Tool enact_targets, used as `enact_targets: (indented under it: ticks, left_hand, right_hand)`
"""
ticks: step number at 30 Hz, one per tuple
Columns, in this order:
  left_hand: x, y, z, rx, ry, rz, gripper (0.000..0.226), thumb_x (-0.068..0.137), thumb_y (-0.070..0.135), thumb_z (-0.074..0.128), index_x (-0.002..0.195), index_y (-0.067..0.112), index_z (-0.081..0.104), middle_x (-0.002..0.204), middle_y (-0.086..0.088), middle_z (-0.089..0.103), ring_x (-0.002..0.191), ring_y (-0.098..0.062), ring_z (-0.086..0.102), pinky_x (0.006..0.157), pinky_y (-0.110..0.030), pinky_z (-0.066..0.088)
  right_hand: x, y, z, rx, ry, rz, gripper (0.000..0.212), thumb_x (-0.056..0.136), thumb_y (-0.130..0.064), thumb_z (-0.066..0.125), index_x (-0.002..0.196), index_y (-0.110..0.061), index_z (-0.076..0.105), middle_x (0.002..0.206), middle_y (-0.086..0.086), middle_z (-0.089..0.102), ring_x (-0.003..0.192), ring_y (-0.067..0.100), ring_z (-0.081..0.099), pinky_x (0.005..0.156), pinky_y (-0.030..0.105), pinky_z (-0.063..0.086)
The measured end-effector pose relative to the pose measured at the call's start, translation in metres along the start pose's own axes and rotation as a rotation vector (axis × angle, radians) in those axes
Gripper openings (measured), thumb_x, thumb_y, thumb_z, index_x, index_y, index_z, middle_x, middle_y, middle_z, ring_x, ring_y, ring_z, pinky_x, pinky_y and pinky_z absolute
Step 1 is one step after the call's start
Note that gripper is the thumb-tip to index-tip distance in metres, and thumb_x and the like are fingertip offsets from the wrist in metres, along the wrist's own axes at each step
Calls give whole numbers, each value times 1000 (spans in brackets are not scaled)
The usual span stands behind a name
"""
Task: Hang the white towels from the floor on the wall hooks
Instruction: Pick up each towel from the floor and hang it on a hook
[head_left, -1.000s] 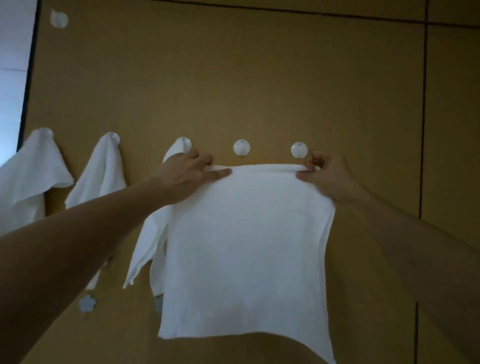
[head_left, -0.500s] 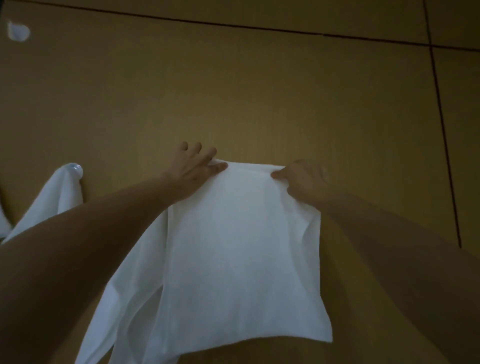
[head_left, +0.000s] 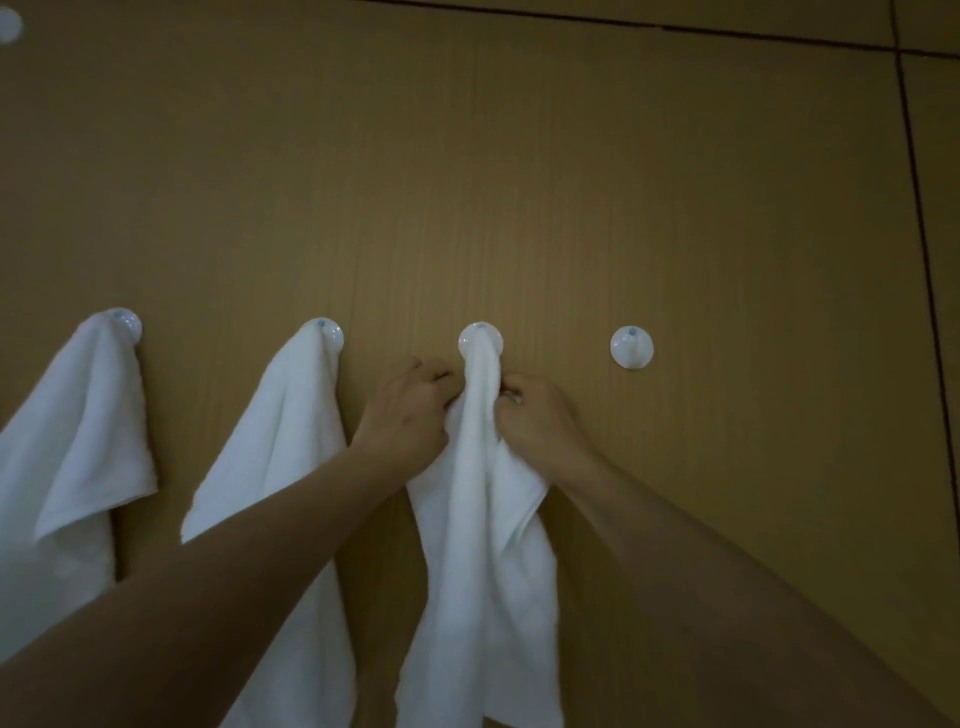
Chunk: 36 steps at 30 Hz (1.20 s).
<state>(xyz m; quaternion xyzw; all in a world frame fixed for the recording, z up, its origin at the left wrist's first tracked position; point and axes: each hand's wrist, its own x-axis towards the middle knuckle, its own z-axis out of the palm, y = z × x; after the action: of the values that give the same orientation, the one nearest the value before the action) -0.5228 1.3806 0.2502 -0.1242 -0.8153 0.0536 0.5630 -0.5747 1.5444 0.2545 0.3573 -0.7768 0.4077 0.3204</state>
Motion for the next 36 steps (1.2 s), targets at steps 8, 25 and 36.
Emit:
enact_targets:
  ticks: [8,25,36]
  left_hand:
    - [3,3,-3,-110,26,-118,20,82,25,51,75,15,67,83,3,58,79,-17,47,72,-33,36]
    - [-2,32,15,-767,36,-447,21,100,40,44,111,33,61,95,14,68,86,1,63,76,-25,49]
    - [-62,64,-29,-492,-61,-606,47,101,46,39,141,23,47,122,2,65,106,-17,62,86,-25,46]
  right_hand:
    - [10,-12,-9,-418,68,-243,19,88,-28,56,96,-16,69,118,2,48,104,20,43,85,35,40]
    - [1,-13,0,206,62,-60,15,93,-25,55,80,-19,60,75,-3,67,74,14,66,68,34,54]
    - [-85,-4,-4,78,-181,207,38,101,-31,38,136,-24,52,125,0,62,110,20,59,94,38,50]
